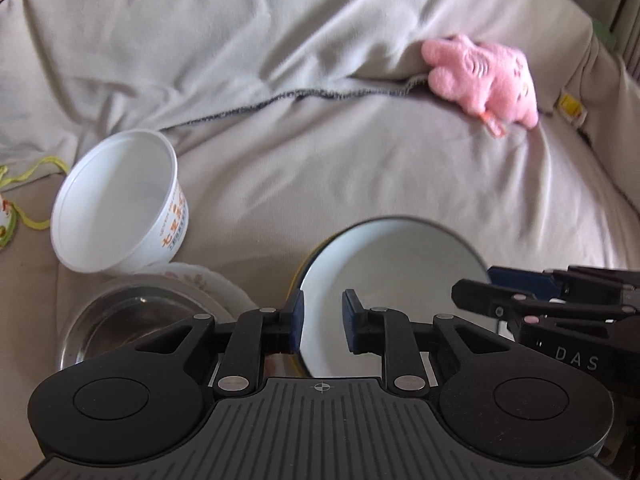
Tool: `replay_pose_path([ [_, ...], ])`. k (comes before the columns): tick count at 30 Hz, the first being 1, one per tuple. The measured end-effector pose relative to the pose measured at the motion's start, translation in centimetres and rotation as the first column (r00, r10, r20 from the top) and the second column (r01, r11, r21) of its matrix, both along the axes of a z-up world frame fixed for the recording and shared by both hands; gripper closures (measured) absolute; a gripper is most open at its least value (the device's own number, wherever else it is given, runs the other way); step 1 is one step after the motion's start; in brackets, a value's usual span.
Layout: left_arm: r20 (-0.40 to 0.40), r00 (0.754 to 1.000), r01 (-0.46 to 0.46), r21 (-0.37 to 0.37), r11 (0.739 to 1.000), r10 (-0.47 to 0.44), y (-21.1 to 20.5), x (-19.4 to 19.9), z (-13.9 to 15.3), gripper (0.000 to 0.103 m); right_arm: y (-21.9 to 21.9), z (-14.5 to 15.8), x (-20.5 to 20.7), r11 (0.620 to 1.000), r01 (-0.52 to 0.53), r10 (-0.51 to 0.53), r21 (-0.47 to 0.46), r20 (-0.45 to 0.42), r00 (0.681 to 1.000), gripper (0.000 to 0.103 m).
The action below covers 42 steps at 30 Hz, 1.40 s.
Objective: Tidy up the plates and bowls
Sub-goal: 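Lower the blue bowl into the yellow-rimmed bowl with the right tool, then move the open right tool to the rim of the white printed bowl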
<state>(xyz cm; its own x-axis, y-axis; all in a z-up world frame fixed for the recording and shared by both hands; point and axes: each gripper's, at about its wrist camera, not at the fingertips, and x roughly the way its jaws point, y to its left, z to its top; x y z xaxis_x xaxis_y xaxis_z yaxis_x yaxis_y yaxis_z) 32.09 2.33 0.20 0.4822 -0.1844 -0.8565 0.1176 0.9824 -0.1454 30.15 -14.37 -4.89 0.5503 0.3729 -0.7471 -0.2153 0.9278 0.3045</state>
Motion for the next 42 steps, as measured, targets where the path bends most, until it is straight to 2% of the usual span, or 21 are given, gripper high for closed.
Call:
replay_pose_path([
  [6, 0.075, 0.996, -0.047, -0.119, 0.992, 0.056, 2.4, 0.1, 1.1, 0.079, 0.0, 1.8, 0.0, 1.000, 0.031, -0.031, 0.004, 0.102, 0.994, 0.054],
  [10, 0.126, 0.985, -0.094, -0.192, 0.977, 0.120, 5.0, 0.3, 1.3, 0.079, 0.4, 2.4, 0.5, 0.999, 0.048, -0.049, 0.005, 0.143, 0.989, 0.043],
  [13, 0.179, 0.966, -0.140, -0.240, 0.961, 0.185, 7.4, 0.2, 1.1, 0.079, 0.9, 2.5, 1.3, 0.998, 0.062, -0.058, -0.023, 0.140, 0.988, 0.043],
  [16, 0.222, 0.941, -0.181, -0.311, 0.933, 0.256, 10.4, 0.1, 0.5, 0.079, 1.8, 2.6, 2.4, 0.994, 0.067, -0.056, -0.081, 0.142, 0.988, 0.043],
  [19, 0.227, 0.910, -0.241, -0.389, 0.889, 0.346, 13.9, 0.1, -0.7, 0.079, 3.1, 2.9, 3.7, 0.987, 0.078, -0.057, -0.139, 0.145, 0.988, 0.037],
  [21, 0.222, 0.883, -0.310, -0.384, 0.870, 0.412, 16.2, 0.3, -1.4, 0.079, 4.4, 3.3, 4.9, 0.985, 0.075, -0.053, -0.155, 0.141, 0.989, 0.032],
  [25, 0.259, 0.815, -0.430, -0.330, 0.840, 0.519, 20.3, 0.5, -1.8, 0.079, 7.7, 3.7, 7.1, 0.982, 0.058, -0.038, -0.178, 0.115, 0.993, 0.031],
  [27, 0.281, 0.793, -0.462, -0.302, 0.834, 0.541, 22.0, 0.8, -1.9, 0.079, 9.5, 4.0, 8.0, 0.980, 0.057, -0.036, -0.189, 0.116, 0.993, 0.027],
  [29, 0.295, 0.794, -0.456, -0.290, 0.841, 0.532, 23.2, 1.0, -2.4, 0.079, 11.1, 4.1, 8.6, 0.978, 0.065, -0.040, -0.199, 0.128, 0.991, 0.019],
  [31, 0.295, 0.801, -0.432, -0.317, 0.844, 0.521, 24.0, 1.0, -3.4, 0.079, 13.0, 4.1, 9.1, 0.977, 0.051, -0.025, -0.209, 0.127, 0.992, 0.018],
  [34, 0.232, 0.834, -0.423, -0.313, 0.850, 0.500, 24.2, 2.0, -4.8, 0.079, 16.1, 3.7, 10.0, 0.976, -0.012, 0.036, -0.219, 0.105, 0.994, 0.018],
  [38, 0.185, 0.842, -0.455, -0.261, 0.851, 0.507, 24.1, 2.7, -6.8, 0.079, 20.2, 1.9, 11.4, 0.968, -0.033, 0.047, -0.248, 0.051, 0.998, 0.018],
  [42, 0.167, 0.838, -0.482, -0.222, 0.848, 0.520, 24.4, 3.0, -7.8, 0.078, 22.6, -0.8, 12.7, 0.976, -0.031, 0.024, -0.217, -0.033, 0.999, 0.018],
])
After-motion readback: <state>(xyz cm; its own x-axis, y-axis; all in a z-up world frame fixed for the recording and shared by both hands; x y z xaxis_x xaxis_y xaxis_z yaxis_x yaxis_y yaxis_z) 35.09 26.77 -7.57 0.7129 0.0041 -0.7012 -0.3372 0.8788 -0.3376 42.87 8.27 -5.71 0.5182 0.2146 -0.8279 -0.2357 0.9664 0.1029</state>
